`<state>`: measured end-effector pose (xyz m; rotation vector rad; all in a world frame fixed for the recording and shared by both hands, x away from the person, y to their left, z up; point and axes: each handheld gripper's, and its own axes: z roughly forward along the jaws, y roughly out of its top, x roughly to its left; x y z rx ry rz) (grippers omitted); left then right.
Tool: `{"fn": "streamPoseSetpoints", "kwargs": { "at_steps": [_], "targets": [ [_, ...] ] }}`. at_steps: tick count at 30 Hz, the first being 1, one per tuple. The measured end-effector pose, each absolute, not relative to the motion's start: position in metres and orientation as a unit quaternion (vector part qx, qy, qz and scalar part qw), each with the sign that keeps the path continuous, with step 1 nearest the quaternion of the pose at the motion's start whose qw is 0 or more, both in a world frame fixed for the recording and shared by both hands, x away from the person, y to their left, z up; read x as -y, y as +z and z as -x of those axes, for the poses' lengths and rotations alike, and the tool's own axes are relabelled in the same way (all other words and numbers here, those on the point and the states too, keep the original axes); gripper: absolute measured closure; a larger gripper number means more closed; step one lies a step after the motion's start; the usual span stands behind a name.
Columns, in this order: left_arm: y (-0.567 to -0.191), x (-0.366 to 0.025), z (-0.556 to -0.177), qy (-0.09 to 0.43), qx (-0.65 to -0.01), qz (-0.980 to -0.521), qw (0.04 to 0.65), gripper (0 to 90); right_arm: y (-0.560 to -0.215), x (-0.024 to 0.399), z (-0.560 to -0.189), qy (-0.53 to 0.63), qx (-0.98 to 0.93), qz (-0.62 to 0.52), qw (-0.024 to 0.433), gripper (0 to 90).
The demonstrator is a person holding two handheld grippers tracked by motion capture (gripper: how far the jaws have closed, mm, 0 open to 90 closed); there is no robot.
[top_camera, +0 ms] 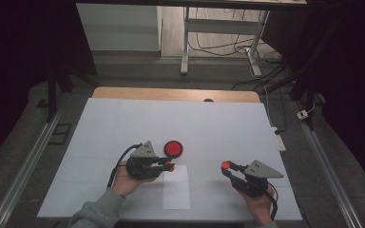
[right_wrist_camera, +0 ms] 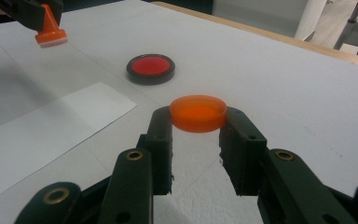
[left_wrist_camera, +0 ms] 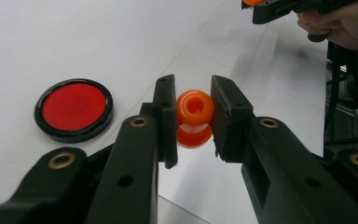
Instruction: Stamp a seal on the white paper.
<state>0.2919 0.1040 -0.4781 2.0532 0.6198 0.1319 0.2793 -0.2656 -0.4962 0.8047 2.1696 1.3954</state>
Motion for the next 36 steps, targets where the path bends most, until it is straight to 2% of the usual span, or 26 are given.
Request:
{"fn": "streamPoseSetpoints", "kwargs": {
  "at_steps": [21, 36],
  "targets": [
    [-0.491, -0.090, -0.285, 0.034, -0.236, -0.856, 0.459, 72.0, -0.497, 0.265, -0.279, 0.503, -0.784, -0.291, 0.216, 65.3],
    [-0.503, -0.083, -0.284, 0.041, -0.235, -0.864, 0.442, 72.0, -0.497, 0.266, -0.279, 0.503, -0.784, -0.291, 0.217, 65.3]
  ]
}}
